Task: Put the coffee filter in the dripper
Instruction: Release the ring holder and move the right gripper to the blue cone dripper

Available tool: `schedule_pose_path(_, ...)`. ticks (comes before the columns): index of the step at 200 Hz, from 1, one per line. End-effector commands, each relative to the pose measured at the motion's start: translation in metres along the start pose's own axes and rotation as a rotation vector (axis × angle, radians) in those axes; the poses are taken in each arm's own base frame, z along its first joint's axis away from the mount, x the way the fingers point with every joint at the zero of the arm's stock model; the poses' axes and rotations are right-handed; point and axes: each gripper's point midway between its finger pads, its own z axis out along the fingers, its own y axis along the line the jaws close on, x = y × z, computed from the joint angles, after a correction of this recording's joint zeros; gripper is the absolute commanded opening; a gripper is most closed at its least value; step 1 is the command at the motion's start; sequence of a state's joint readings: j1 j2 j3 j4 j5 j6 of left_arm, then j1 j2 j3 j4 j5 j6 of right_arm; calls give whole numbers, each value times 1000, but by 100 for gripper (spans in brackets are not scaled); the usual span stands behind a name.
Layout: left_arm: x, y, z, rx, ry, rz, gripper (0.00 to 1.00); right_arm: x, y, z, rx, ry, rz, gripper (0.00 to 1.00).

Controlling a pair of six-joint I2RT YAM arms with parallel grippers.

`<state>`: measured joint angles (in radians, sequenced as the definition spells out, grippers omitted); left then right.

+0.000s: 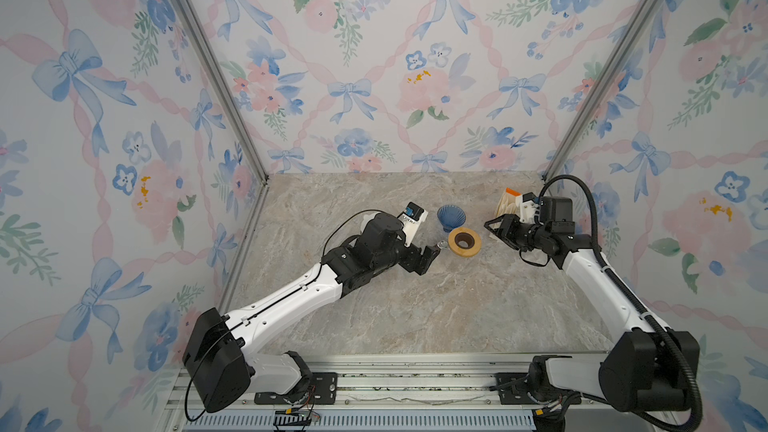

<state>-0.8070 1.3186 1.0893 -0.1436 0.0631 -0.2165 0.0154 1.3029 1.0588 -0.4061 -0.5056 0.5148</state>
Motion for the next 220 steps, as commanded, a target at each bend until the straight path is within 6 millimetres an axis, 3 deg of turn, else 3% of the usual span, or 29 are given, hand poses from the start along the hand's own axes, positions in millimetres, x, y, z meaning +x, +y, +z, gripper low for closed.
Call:
schedule_pose_path(1, -37, 3, -18, -23, -99, 11, 96, -3, -4, 0, 49, 45, -72, 47)
schedule_pose_path(35, -49, 13, -22, -36, -125, -5, 97, -17, -3, 11, 76, 95, -100, 48)
schedule_pose_path(56, -52, 21, -21, -50, -126, -16, 97, -21, -18, 21, 167, 140, -113, 48)
schedule_pose_path(92, -55, 36, -16, -78, -121, -57, 98, -31, -14, 42, 210, 177, -179, 49)
schedule_pose_path(156, -41, 53, 5, -101, -65, -94, 98, -32, -20, 101, 258, 260, -210, 52)
schedule_pose_path(220, -22, 63, 15, -125, -18, -117, 98, -30, -37, 141, 285, 301, -196, 56)
